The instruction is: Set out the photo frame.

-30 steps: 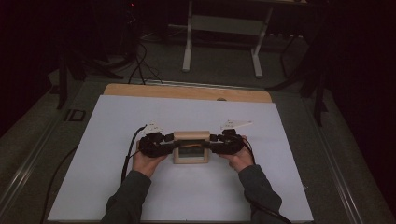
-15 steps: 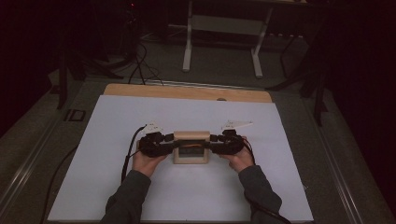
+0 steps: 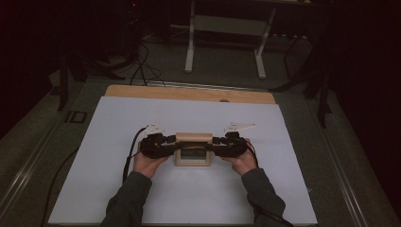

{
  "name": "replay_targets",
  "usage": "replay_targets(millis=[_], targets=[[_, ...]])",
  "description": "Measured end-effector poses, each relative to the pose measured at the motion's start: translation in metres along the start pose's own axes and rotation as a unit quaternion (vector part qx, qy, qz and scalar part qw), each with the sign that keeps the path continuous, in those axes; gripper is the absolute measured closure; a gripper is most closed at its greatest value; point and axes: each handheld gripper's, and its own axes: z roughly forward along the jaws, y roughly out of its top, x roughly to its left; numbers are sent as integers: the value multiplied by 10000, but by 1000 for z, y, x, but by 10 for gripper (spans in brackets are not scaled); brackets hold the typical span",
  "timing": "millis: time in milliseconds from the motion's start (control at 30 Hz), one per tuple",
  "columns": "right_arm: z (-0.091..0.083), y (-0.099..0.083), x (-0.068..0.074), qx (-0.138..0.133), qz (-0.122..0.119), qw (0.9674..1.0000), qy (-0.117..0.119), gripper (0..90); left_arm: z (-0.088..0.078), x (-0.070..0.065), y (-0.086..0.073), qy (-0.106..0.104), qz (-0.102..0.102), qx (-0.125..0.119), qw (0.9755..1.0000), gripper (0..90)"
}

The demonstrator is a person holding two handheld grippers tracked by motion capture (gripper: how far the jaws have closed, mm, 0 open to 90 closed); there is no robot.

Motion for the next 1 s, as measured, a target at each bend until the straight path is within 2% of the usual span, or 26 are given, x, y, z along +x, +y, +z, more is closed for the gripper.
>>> replay_targets(millis=[467,800,1000], targets=[[0,0,0,11,-27,10000,21,552,0,1,0,-17,-22,13,10000,557],[0,1,0,65,-85,9999,5,547,0,0,0,-7,-146,43,9999,546],[0,1,0,82,-112,9999,-15,537,2,-1,0,65,-130,126,9998,509]])
